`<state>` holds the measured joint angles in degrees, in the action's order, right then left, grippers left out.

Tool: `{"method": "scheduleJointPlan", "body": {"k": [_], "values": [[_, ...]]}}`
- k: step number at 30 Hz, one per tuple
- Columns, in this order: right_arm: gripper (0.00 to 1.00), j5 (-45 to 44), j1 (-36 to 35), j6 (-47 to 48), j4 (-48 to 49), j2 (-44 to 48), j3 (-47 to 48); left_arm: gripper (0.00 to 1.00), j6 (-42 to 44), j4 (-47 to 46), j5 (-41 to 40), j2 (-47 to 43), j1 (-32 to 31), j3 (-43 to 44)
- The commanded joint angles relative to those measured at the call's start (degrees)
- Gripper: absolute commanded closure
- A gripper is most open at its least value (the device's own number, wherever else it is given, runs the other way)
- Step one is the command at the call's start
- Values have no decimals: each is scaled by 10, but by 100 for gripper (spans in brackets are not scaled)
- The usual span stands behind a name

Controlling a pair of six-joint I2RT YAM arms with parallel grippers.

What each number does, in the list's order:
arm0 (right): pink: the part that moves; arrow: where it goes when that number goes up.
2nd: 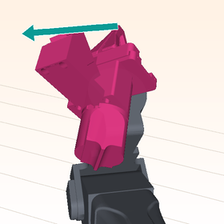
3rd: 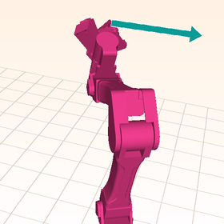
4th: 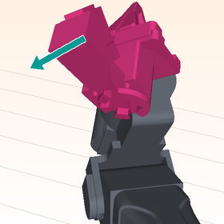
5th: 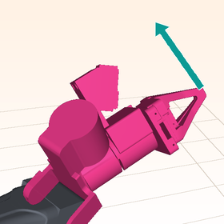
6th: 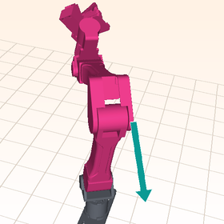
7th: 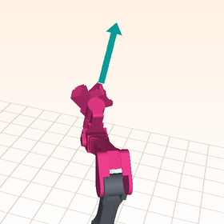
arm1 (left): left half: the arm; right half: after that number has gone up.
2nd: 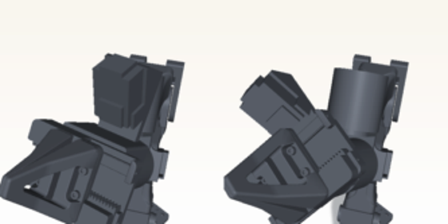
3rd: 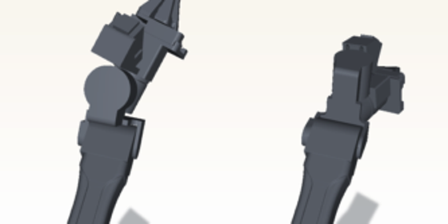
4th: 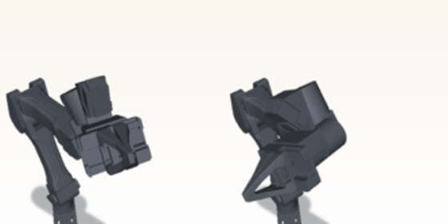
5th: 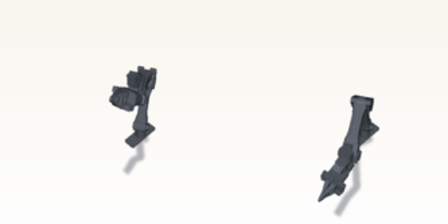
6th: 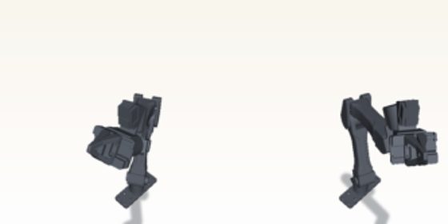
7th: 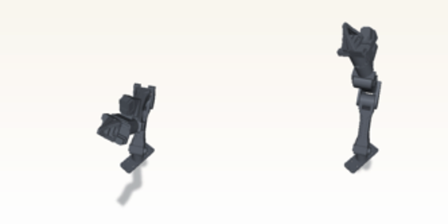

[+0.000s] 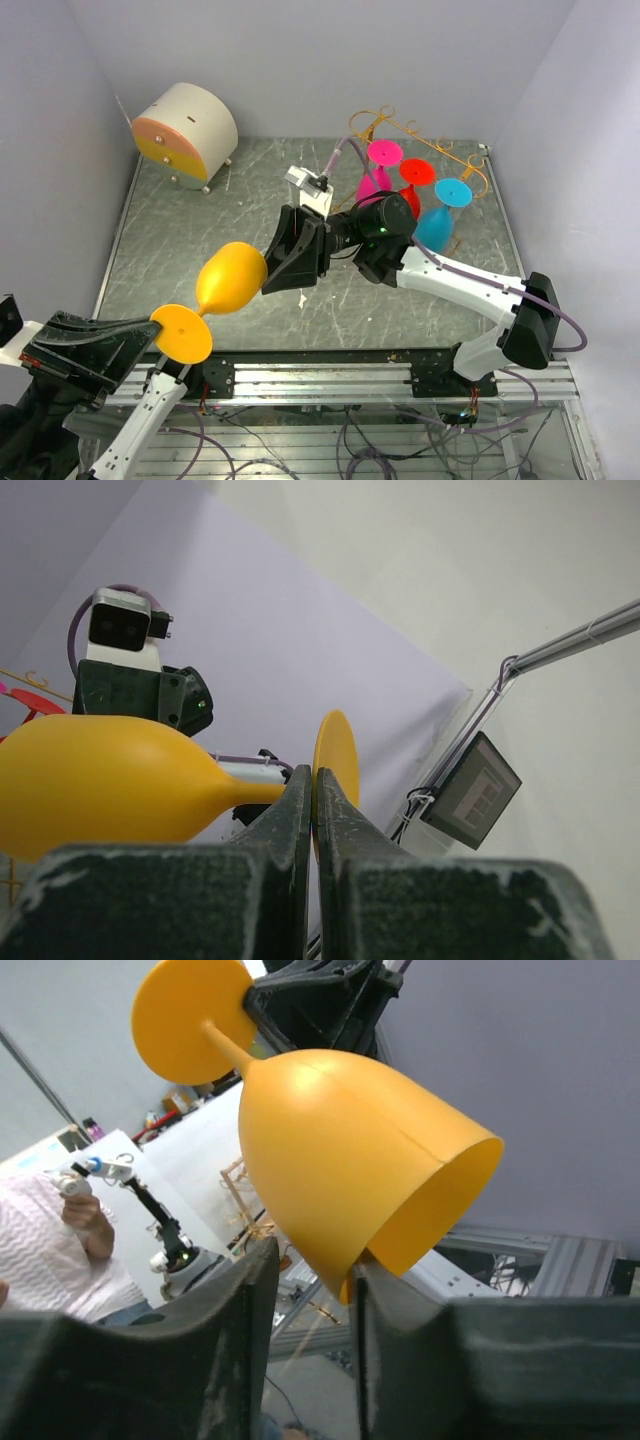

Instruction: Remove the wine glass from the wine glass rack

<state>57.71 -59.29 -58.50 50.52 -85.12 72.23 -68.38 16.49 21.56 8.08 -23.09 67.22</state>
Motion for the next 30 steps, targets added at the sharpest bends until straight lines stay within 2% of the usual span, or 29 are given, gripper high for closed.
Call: {"method": "scheduleJointPlan", "body": {"k": [1, 3, 6, 10, 14, 17, 20, 24, 27, 30], "values": [[75, -16, -4, 7, 24, 16, 6, 93, 12, 8, -8, -7, 2, 0], [87, -21, -4, 16, 17, 22, 4, 93, 14, 13, -10, -8, 2, 1], [100, -27, -4, 21, 8, 32, 3, 93, 19, 26, -16, -9, 3, 5], [100, -29, -3, 28, 4, 48, -6, 90, 33, 75, -50, -17, 2, 18], [100, -29, -3, 58, -17, 73, -18, 61, 35, 116, -106, -35, 3, 16], [100, -40, -3, 101, -78, 98, -11, 42, 39, 173, -159, -45, 5, 31], [100, -60, -3, 157, -164, 114, 16, 30, 53, 267, -225, -46, 12, 73], [100, -140, -4, 255, -363, 106, 98, 29, 76, 381, -292, -31, 28, 140], [100, -261, -6, 323, -555, 50, 212, 31, 121, 468, -307, 5, 54, 199], [100, -411, -22, 368, -755, -63, 377, 34, 182, 543, -297, 65, 87, 263]]}}
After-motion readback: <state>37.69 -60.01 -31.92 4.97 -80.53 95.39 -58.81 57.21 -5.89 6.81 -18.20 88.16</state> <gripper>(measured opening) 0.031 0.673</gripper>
